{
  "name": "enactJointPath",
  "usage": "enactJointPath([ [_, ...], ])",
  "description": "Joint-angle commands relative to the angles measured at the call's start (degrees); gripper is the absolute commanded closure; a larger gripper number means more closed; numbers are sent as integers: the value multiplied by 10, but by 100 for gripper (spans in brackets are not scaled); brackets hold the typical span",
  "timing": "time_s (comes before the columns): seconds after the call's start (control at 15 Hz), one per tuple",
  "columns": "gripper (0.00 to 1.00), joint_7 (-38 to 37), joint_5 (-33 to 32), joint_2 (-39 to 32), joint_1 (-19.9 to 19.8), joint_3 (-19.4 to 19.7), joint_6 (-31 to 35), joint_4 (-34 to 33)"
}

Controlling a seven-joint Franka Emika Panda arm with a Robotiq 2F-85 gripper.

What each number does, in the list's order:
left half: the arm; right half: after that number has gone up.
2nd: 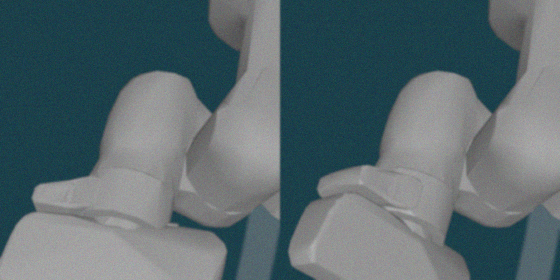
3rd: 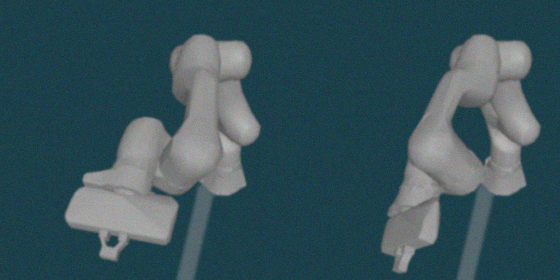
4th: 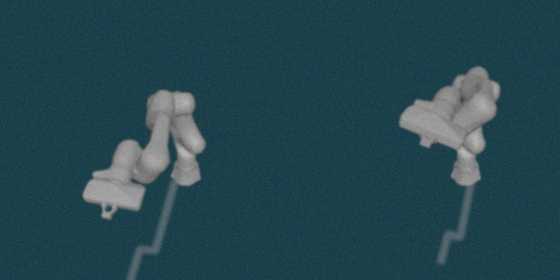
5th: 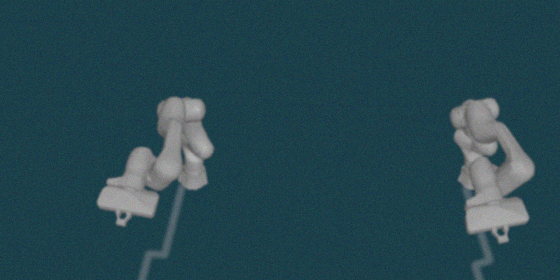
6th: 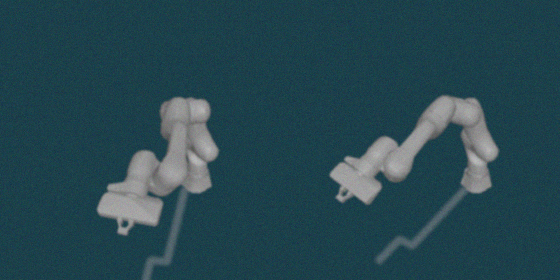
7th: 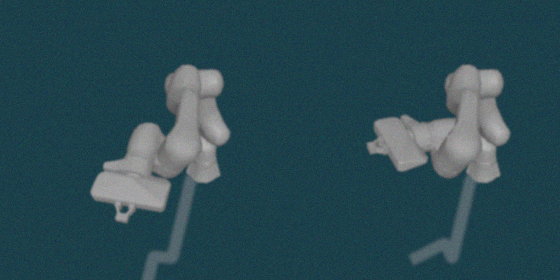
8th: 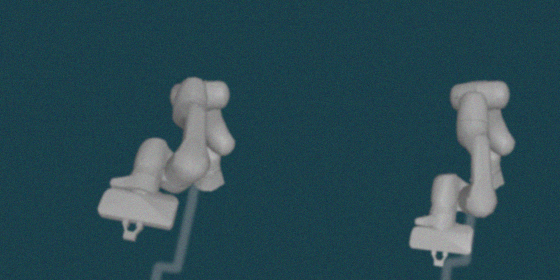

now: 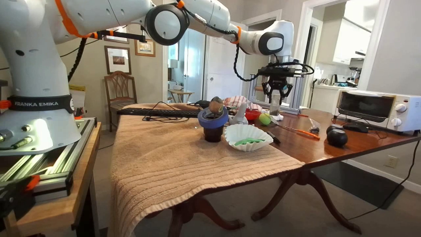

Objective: Move the white remote to the left then move the hand sanitizer to the right

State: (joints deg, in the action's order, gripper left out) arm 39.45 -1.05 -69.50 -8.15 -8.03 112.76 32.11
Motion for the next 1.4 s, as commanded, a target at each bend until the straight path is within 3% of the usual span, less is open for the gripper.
enactJointPath([
  [0.0, 77, -39, 2, 50, 9, 1, -42, 43],
  [0.47, 77, -175, -5, 134, 49, 10, -62, 126],
  [0.87, 77, -360, -4, 242, 87, 24, -62, 273],
  [1.27, 77, -436, 4, 348, 106, 8, -51, 420],
  [1.33, 77, -437, 15, 366, 120, 21, -54, 442],
])
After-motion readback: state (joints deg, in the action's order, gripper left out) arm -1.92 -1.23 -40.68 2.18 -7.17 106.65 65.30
